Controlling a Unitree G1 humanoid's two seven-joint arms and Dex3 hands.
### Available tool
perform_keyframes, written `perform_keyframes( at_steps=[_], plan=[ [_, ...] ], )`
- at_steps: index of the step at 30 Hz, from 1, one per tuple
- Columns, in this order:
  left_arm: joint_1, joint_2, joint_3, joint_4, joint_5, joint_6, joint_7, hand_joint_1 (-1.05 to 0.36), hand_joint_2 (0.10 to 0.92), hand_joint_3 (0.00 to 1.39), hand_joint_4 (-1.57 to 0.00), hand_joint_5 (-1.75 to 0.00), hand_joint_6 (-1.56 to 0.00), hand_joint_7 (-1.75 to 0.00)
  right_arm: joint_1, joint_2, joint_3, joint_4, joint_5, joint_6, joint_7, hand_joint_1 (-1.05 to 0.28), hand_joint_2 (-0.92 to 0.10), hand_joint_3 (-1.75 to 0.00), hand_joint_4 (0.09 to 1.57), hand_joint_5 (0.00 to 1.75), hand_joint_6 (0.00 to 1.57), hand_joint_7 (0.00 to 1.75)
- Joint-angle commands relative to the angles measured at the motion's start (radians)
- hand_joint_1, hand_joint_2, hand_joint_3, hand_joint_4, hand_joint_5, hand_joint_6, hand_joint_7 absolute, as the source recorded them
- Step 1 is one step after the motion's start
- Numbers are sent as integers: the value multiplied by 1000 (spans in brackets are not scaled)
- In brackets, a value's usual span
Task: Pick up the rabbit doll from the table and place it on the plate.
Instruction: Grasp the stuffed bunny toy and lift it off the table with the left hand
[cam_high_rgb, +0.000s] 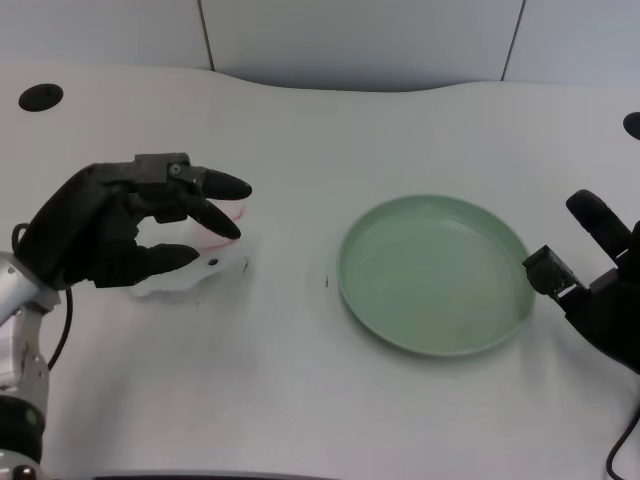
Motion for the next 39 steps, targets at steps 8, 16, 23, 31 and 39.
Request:
perform_keyframes(
  at_steps=[8, 16, 23, 31, 39],
  plan=[
    [-176, 196, -148, 182, 517, -328, 596, -864, 921, 86, -367, -89, -428, 0, -4, -13, -4, 6, -3, -3, 5, -694, -921, -342, 610, 1746, 682, 1433],
    [-316, 265, -388, 316, 915, -181, 1171, -1044, 921, 144, -122, 0, -193, 0, 1, -9, -7, -6, 0, 8, -17, -685, -921, -330, 605, 1746, 701, 1413],
    [-377, 217, -501, 437, 943, -58, 1292, -1048, 921, 218, -35, -1, -113, -1, 2, -10, -8, -7, -1, 0, -10, -683, -921, -343, 603, 1746, 695, 1419],
    [-382, 116, -535, 508, 903, 144, 1239, -1048, 921, 249, -39, -5, -104, -1, 7, -8, -9, -15, 0, -7, -4, -685, -921, -367, 596, 1746, 689, 1454],
    [-378, 72, -548, 529, 891, 299, 1163, -1048, 921, 292, -45, -7, -81, 0, 8, -6, -7, -20, -3, -9, -14, -696, -921, -354, 600, 1746, 690, 1467]
  ],
)
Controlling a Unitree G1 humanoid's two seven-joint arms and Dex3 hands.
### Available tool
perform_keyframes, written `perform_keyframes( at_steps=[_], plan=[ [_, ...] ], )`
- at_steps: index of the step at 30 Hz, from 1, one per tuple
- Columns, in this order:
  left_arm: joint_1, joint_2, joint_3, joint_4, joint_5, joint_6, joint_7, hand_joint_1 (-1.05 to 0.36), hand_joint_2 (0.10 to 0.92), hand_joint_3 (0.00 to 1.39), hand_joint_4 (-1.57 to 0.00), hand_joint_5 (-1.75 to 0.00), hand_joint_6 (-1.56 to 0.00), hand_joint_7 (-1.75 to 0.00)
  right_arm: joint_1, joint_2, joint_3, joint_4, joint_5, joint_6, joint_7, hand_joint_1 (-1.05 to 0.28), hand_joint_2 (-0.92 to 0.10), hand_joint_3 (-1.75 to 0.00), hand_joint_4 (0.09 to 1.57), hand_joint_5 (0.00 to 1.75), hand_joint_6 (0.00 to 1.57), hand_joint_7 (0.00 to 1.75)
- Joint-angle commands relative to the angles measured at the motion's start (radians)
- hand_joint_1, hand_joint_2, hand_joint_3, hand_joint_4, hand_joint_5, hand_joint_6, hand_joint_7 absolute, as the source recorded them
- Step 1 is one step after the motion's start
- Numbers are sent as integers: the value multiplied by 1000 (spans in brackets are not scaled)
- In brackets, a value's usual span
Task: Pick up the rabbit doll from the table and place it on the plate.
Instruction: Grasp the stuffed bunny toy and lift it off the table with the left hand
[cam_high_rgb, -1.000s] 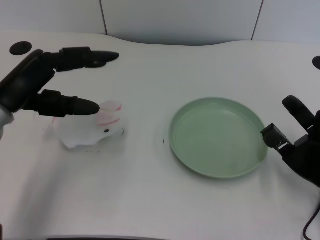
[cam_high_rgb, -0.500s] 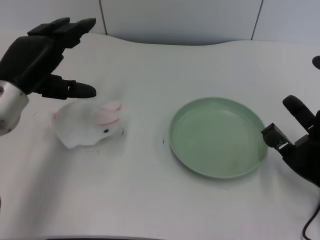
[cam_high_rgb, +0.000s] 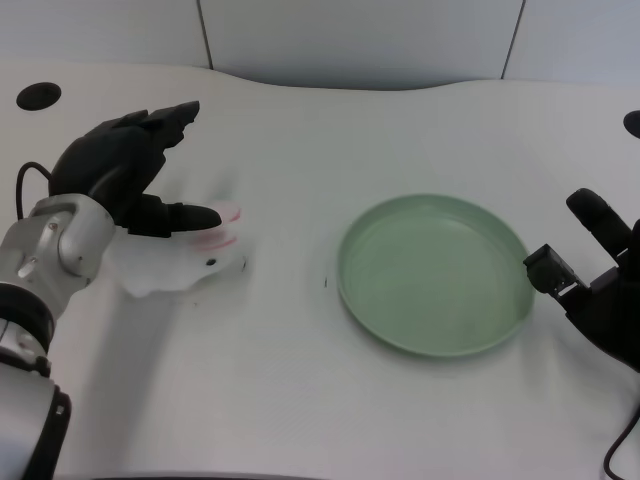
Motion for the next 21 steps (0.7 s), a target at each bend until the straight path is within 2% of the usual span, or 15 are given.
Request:
perform_keyframes(
  at_steps=[1, 5, 8, 14, 15, 16, 19, 21],
  plan=[
    [-4, -8, -14, 19, -2, 81, -35, -1048, 921, 295, -48, -8, -80, 0, 8, -7, -2, -11, 3, -8, -5, -697, -921, -351, 600, 1746, 688, 1470],
    [-1, -16, -27, 22, -2, 122, -49, -1048, 921, 315, -47, -7, -62, 0, 8, -8, -2, -12, 5, -5, -1, -695, -921, -353, 599, 1746, 683, 1477],
    [3, -29, -52, 29, 13, 170, -73, -1048, 921, 322, -46, -6, -51, 0, 13, -7, -4, -21, 9, 4, -8, -686, -921, -348, 595, 1746, 675, 1485],
    [2, -44, -96, 33, 34, 222, -110, -1048, 921, 318, -42, -3, -38, 0, 19, -7, -3, -35, 9, 8, -16, -686, -921, -344, 593, 1746, 671, 1494],
    [2, -45, -102, 35, 38, 233, -129, -1048, 921, 318, -42, -3, -37, 0, 18, -8, -4, -35, 10, 9, -11, -686, -921, -344, 592, 1746, 671, 1495],
    [2, -47, -106, 36, 40, 241, -143, -1048, 921, 297, -81, -20, -68, -13, 18, -8, -5, -34, 11, 10, -8, -685, -921, -343, 591, 1746, 665, 1490],
    [5, -51, -105, 36, 34, 249, -167, -1048, 921, 238, -207, -66, -130, -31, 20, -7, -6, -42, 13, 18, -19, -688, -921, -321, 602, 1746, 681, 1473],
    [6, -60, -102, 35, 28, 252, -172, -1048, 921, 227, -232, -70, -141, -32, 20, -6, -6, -43, 13, 18, -19, -689, -921, -317, 605, 1746, 687, 1467]
  ],
)
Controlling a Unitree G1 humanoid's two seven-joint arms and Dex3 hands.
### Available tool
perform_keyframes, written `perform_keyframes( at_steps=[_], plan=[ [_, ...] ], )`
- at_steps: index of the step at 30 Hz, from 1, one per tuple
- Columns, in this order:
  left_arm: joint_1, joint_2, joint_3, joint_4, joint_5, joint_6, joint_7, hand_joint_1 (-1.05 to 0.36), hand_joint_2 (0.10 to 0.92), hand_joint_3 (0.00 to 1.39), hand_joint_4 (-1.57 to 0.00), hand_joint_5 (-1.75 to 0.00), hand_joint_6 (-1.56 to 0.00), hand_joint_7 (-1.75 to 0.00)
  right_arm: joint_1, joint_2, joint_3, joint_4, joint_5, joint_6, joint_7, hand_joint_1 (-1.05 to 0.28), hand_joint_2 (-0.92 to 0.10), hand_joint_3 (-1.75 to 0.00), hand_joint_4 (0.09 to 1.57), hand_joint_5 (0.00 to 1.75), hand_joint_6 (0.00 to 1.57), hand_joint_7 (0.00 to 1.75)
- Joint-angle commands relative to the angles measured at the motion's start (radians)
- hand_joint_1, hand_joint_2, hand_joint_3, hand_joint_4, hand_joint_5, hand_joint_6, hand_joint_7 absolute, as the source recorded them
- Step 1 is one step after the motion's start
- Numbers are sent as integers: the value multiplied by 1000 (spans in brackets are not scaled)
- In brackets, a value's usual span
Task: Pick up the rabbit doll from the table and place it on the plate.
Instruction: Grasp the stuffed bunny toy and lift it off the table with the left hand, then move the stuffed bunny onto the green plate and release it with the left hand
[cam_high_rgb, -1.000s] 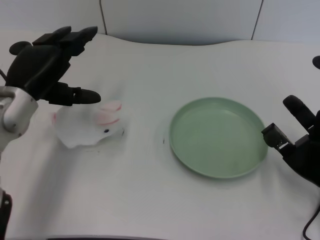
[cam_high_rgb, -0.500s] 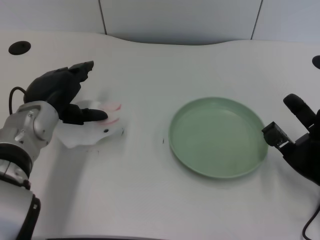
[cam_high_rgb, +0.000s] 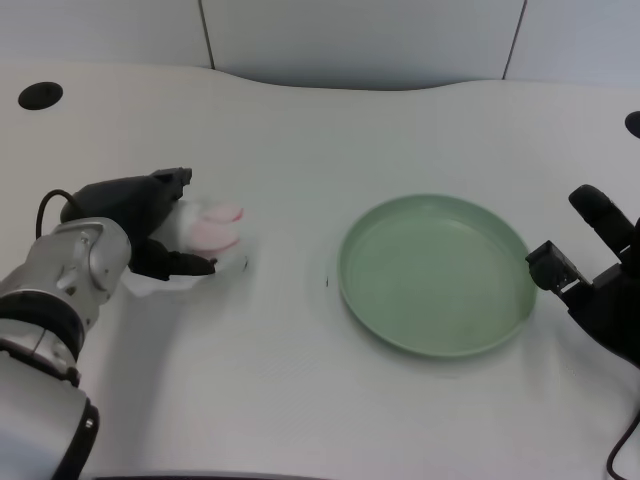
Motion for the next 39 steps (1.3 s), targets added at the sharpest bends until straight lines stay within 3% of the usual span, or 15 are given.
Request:
perform_keyframes(
  at_steps=[1, 7, 39],
  plan=[
    [4, -8, 5, 9, -8, 11, -18, -1043, 921, 168, -309, -82, -181, -37, 12, -7, -6, -8, 12, 4, -5, -690, -921, -320, 604, 1746, 681, 1456],
    [4, -14, 6, 9, -13, 13, -20, -1041, 921, 124, -370, -75, -214, -33, 12, -6, -6, -9, 11, 3, -4, -691, -921, -327, 602, 1746, 683, 1439],
    [4, -14, 6, 8, -13, 13, -20, -1041, 921, 121, -396, -29, -226, -10, 12, -6, -6, -9, 11, 3, -4, -691, -921, -329, 602, 1746, 692, 1424]
  ],
)
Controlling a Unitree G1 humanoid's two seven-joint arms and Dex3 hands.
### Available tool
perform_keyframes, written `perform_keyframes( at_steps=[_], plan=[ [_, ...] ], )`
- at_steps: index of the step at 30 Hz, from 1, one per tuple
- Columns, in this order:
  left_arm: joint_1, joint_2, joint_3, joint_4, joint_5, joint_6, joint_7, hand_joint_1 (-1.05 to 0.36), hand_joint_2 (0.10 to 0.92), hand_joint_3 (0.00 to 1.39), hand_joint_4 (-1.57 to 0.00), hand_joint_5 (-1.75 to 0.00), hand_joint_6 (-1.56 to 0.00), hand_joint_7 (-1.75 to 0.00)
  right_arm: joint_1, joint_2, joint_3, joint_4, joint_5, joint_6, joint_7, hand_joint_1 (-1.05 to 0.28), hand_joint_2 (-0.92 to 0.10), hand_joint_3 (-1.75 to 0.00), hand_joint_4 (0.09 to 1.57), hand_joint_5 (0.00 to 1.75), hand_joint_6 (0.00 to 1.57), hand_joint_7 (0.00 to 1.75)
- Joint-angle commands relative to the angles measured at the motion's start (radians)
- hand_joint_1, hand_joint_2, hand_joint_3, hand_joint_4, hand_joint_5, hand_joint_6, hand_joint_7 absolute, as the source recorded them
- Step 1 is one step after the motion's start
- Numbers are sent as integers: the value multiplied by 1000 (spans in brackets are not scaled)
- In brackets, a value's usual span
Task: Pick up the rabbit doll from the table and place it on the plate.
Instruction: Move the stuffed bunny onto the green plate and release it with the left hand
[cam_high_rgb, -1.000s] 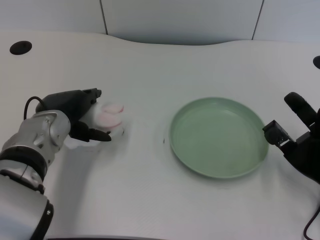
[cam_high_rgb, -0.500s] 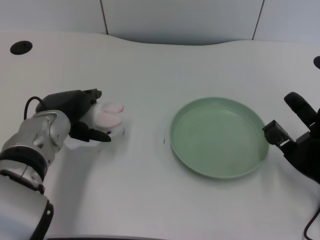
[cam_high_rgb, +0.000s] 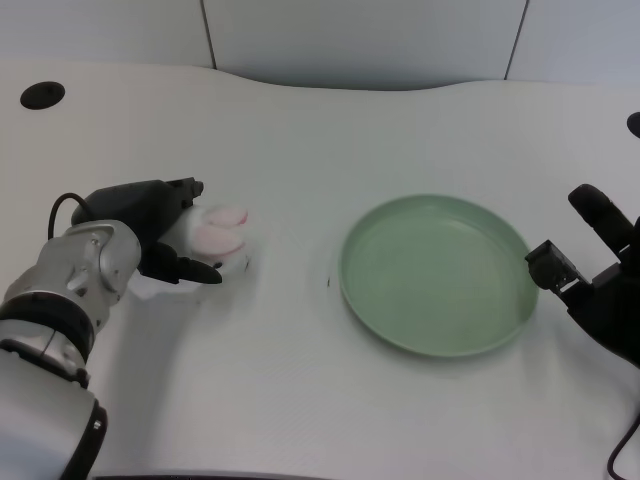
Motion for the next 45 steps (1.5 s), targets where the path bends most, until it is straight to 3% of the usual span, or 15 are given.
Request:
perform_keyframes(
  at_steps=[1, 41, 43, 44, 45],
  plan=[
    [4, 4, 5, 8, -6, 4, -12, -1041, 921, 121, -396, -28, -226, -10, 12, -8, -5, -6, 11, 2, -3, -691, -921, -329, 602, 1746, 692, 1424],
    [4, 0, 2, 9, -4, 7, -14, -1039, 921, 119, -407, -8, -232, -3, 12, -7, -5, -6, 10, -1, -5, -691, -921, -330, 603, 1746, 693, 1423],
    [2, -23, -14, 12, 12, 33, -17, -1017, 921, 108, -403, -5, -235, -4, 14, -4, -6, -13, 13, 5, -6, -690, -921, -332, 602, 1746, 693, 1424],
    [-29, -45, -48, 11, 46, 51, 20, -894, 908, 81, -550, -80, -390, -81, 15, -2, -6, -21, 18, 13, 2, -691, -921, -333, 603, 1746, 697, 1438],
    [-53, -61, -73, 11, 71, 63, 47, -671, 915, 67, -767, -277, -706, -153, 17, -1, -5, -27, 22, 18, 8, -699, -921, -322, 607, 1746, 695, 1478]
  ],
)
